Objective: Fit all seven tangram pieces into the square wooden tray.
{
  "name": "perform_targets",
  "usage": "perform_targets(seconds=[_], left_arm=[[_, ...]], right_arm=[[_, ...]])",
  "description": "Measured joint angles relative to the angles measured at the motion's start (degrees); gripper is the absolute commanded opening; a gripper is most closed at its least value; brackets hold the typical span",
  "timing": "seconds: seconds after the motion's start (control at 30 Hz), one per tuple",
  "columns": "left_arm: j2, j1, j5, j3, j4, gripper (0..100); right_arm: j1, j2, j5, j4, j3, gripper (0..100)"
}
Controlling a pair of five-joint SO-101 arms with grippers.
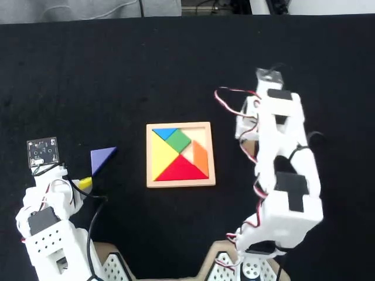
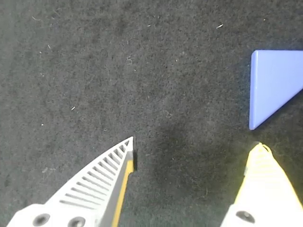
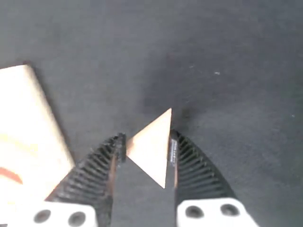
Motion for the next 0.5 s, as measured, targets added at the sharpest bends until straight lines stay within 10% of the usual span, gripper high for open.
perform_targets(seconds=[0.5], left_arm=[[0.0,0.0,0.0,0.0,0.0,36]], right_arm=[[-23.6,-4.3,-1.3,0.7,-0.7,6.4]])
